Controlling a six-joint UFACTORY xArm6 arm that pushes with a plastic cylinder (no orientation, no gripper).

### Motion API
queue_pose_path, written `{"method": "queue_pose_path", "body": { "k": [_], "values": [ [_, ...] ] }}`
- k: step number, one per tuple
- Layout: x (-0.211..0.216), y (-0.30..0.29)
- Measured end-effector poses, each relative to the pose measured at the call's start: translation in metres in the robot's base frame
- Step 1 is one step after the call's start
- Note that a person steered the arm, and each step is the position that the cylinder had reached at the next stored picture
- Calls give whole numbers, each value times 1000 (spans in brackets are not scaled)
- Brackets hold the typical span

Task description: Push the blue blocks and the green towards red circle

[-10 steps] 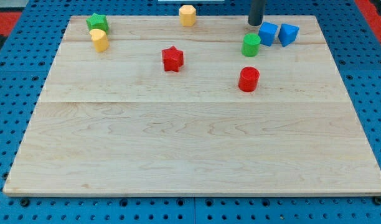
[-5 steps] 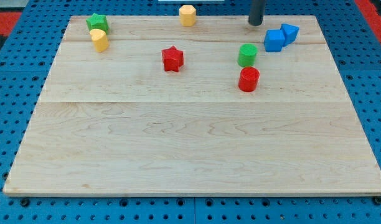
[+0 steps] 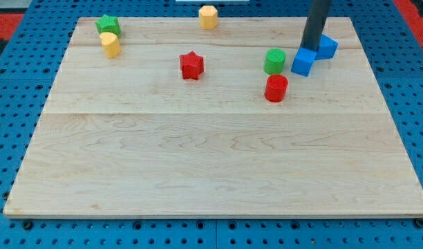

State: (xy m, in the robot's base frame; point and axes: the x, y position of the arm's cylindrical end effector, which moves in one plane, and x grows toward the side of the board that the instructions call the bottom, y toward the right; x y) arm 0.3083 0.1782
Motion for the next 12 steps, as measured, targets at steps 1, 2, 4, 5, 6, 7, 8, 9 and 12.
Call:
{"method": "queue_pose_path", "body": {
  "k": [1, 2, 4, 5, 6, 7, 8, 9, 12],
  "values": [
    [29, -2],
    [63, -2],
    [6, 95],
    [-35, 110],
    [-43, 73],
    [-36, 25],
    [-11, -25],
    [26, -49],
    [44, -59]
  ]
}}
